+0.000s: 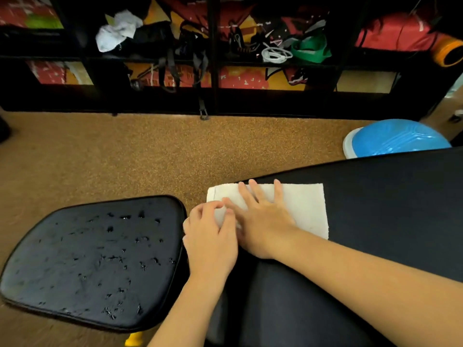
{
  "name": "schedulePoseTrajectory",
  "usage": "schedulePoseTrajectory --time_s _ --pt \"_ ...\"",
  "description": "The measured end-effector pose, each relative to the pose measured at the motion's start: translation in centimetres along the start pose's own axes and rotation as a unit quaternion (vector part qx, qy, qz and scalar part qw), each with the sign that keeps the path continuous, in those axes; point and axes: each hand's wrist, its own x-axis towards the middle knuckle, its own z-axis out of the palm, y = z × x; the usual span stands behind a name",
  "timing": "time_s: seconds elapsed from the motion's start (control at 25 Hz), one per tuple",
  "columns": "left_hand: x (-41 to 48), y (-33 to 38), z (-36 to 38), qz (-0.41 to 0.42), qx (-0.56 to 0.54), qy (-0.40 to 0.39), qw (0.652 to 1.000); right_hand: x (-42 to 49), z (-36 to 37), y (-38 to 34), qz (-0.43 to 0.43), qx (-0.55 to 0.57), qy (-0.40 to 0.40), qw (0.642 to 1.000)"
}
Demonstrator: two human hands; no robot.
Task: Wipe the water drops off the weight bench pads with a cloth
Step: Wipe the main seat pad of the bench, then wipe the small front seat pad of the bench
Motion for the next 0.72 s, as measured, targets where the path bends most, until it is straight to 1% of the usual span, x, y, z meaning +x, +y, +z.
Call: schedulePoseTrajectory --time_s 0.08,0.24,0.36,0.4,0.44,0.48,0.52,0.56,0.6,0.64,0.68,0.72 --pt "0.6 -1.3 -1.9 -0.001 -0.005 0.002 1.0 0.4 0.7 0.1 0.0 0.04 0.027 0.999" --pt "1.1 -1.9 -5.5 0.026 -0.001 0.035 0.999 1.7 0.9 -0.2 -0.03 0.055 0.053 0.997" --pt "-0.2 -2.0 -8.0 0.002 -0.013 0.045 0.999 2.4 0.4 -0.4 0.0 0.09 0.101 0.991" --pt "-0.4 -2.2 -8.8 -0.009 -0.01 0.04 0.999 2.7 0.0 -0.4 0.026 0.128 0.121 0.984" --pt "-0.6 -2.5 -9.7 -0.02 0.001 0.036 0.999 3.1 -0.6 -0.6 0.051 0.185 0.144 0.971" --pt "-0.7 -2.6 -10.6 -0.029 0.016 0.036 0.999 3.5 -1.2 -1.1 0.061 0.255 0.169 0.95" --pt "-0.8 -2.7 -11.6 -0.032 0.034 0.043 0.998 4.0 -1.8 -2.0 0.07 0.347 0.177 0.918" --pt "-0.9 -2.6 -12.4 -0.031 0.052 0.053 0.997 4.5 -2.2 -3.2 0.075 0.464 0.172 0.865" --pt "-1.0 -2.4 -13.0 -0.03 0.067 0.062 0.995 4.9 -2.6 -4.9 0.067 0.551 0.162 0.816" --pt "-1.0 -2.1 -13.5 -0.029 0.075 0.066 0.995 5.6 -2.2 -7.0 0.041 0.588 0.146 0.795" --pt "-1.0 -1.9 -13.9 -0.028 0.073 0.066 0.995 6.1 -1.4 -9.3 -0.002 0.572 0.118 0.812" --pt "-0.9 -1.7 -14.3 -0.03 0.058 0.067 0.996 6.7 -0.4 -11.3 -0.035 0.529 0.089 0.843"
